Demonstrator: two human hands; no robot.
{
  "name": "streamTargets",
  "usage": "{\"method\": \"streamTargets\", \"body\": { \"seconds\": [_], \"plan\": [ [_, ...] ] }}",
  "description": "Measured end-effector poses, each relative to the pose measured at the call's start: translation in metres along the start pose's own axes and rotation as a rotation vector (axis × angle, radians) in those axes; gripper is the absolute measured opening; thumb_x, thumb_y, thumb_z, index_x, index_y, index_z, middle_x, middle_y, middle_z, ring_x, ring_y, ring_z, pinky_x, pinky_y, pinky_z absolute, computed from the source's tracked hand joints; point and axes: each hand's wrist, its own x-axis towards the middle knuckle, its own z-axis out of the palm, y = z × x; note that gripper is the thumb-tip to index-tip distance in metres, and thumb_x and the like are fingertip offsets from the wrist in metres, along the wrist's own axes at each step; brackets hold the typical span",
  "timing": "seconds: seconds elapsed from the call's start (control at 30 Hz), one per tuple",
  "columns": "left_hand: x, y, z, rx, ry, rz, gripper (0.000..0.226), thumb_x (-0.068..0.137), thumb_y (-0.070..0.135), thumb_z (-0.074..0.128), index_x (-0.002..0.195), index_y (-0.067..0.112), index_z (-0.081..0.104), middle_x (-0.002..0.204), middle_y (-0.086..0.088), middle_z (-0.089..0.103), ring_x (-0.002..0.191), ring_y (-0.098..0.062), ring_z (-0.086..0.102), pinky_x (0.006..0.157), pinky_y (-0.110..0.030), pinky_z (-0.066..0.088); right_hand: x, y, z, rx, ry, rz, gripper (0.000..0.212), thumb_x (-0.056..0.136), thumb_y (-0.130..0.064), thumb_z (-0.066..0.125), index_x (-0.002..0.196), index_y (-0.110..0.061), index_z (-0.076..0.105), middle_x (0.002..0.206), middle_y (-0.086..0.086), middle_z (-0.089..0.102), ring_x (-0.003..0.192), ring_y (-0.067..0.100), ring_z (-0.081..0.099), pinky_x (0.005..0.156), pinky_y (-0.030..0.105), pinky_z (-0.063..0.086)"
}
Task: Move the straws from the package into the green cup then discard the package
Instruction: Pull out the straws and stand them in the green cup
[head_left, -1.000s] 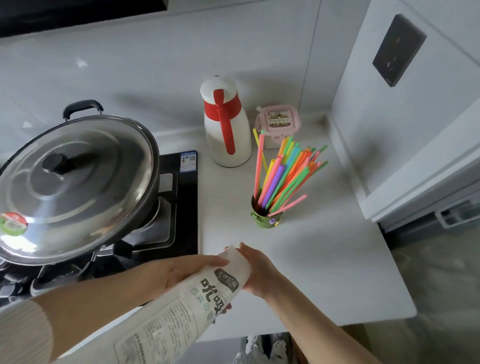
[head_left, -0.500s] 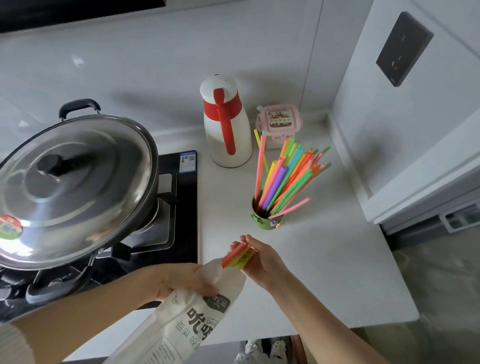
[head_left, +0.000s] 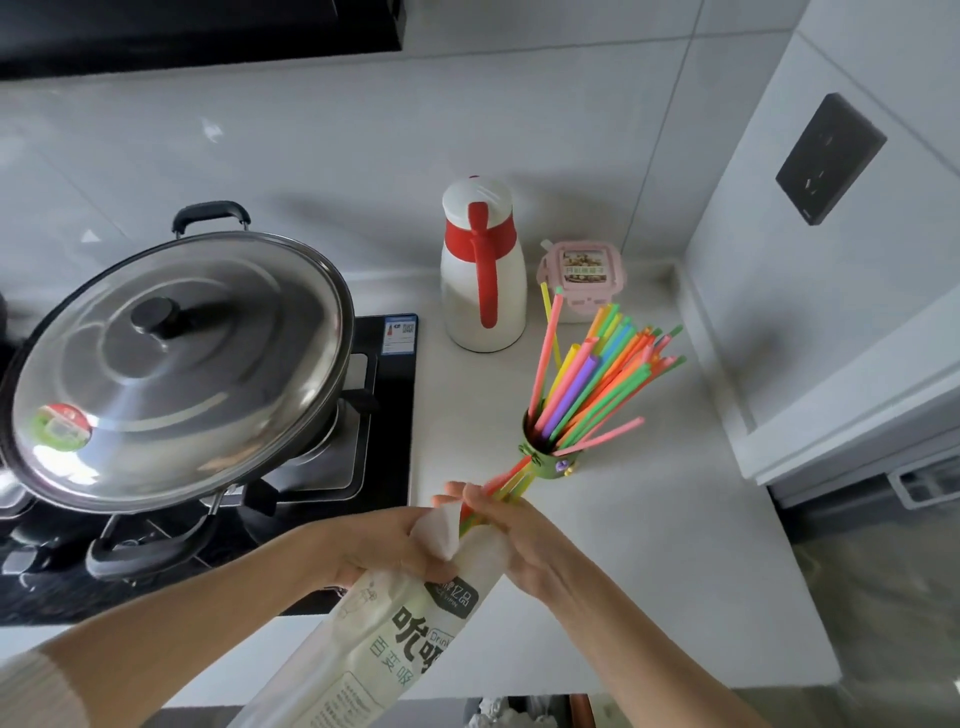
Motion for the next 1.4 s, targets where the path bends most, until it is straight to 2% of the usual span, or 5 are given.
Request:
{"method": "streamTargets", "body": {
  "seconds": [0.3,0.43,0.77,1.07,1.4],
  "plan": [
    [-0.014,0.0,0.0,0.091,-0.033,0.075,0.031,0.075,0.013,0.075,0.102,0.02,0.063,0.089,-0.004,0.076,0.088,-0.023,0.073,0.07,-0.032,0.06,-0.005,-0.035,0.014,0.273,0.141,-0.377,0.028,0.092,-0.029,0.052,0.073,-0.01,0.048,0.073,0.011,0.072,0.082,0.025,0.073,0.065,0.031,0.059],
    [-0.019,0.0,0.003,0.078,-0.034,0.18,0.044,0.073,0.012,0.078,0.111,0.018,0.057,0.102,-0.012,0.072,0.099,-0.032,0.069,0.087,-0.046,0.056,-0.025,-0.071,0.035,0.243,0.262,-0.565,0.04,0.077,-0.044,0.062,0.057,-0.019,0.037,0.042,-0.007,0.034,0.035,0.007,0.033,0.04,0.02,0.037],
    [-0.032,-0.002,-0.008,0.125,0.188,0.395,0.05,0.071,0.004,0.077,0.113,0.023,0.056,0.1,-0.007,0.072,0.085,-0.015,0.071,0.068,-0.024,0.058,-0.083,-0.173,0.046,-0.095,0.27,-1.211,0.052,0.091,-0.044,0.053,0.049,-0.024,0.03,0.039,-0.009,0.027,0.035,0.011,0.023,0.043,0.02,0.026],
    [-0.028,-0.008,-0.02,0.143,0.291,0.409,0.057,0.067,0.009,0.081,0.111,0.033,0.055,0.099,0.001,0.07,0.088,-0.012,0.071,0.07,-0.023,0.058,-0.005,-0.143,0.014,-0.658,0.513,-1.02,0.05,0.082,-0.056,0.055,0.053,-0.015,0.049,0.044,-0.006,0.045,0.039,0.009,0.043,0.044,0.026,0.037],
    [-0.023,-0.002,-0.021,0.163,0.279,0.441,0.057,0.067,0.008,0.082,0.112,0.032,0.055,0.097,0.003,0.069,0.084,-0.007,0.07,0.066,-0.019,0.056,0.0,-0.155,0.002,-0.698,0.508,-0.934,0.014,0.078,-0.035,0.072,0.074,-0.026,0.063,0.063,-0.006,0.069,0.061,0.009,0.065,0.065,0.021,0.052]
  ]
}}
